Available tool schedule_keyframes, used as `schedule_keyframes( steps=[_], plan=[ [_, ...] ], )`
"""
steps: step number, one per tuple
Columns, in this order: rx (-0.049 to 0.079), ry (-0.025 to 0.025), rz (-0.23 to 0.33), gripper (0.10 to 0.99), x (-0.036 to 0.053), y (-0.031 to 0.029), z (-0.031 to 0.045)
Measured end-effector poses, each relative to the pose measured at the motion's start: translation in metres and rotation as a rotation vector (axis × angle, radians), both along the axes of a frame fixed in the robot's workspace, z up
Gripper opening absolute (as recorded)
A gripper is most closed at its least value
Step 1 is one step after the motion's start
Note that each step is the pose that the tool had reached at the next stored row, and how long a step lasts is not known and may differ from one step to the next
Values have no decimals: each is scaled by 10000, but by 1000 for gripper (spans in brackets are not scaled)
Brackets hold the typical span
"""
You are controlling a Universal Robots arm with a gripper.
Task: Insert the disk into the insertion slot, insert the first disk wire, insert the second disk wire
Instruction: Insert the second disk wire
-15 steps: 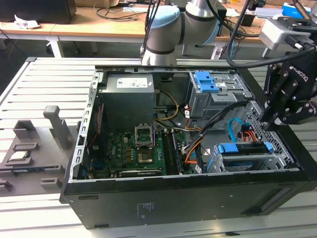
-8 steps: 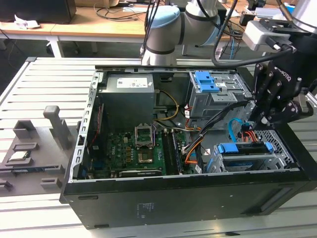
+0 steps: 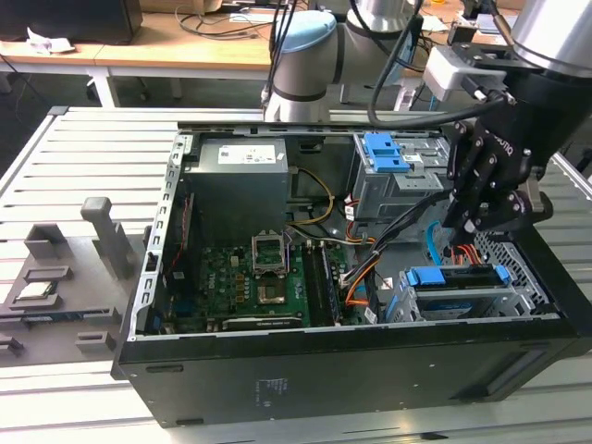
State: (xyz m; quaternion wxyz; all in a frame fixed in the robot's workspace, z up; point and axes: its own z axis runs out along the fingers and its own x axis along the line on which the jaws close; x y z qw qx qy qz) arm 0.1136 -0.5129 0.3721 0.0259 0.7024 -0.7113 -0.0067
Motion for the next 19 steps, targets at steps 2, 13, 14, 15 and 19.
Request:
schedule_keyframes(
  steps=[2, 13, 14, 15, 19],
  plan=[
    [-1, 0, 87, 302, -19, 1, -34],
    [-118, 1, 145, 161, -24, -77, -43],
    [-129, 1, 145, 161, -23, -105, -43],
    [-151, 1, 146, 161, -23, -153, -47],
    [-164, 2, 151, 161, 4, -181, -162]
  ],
)
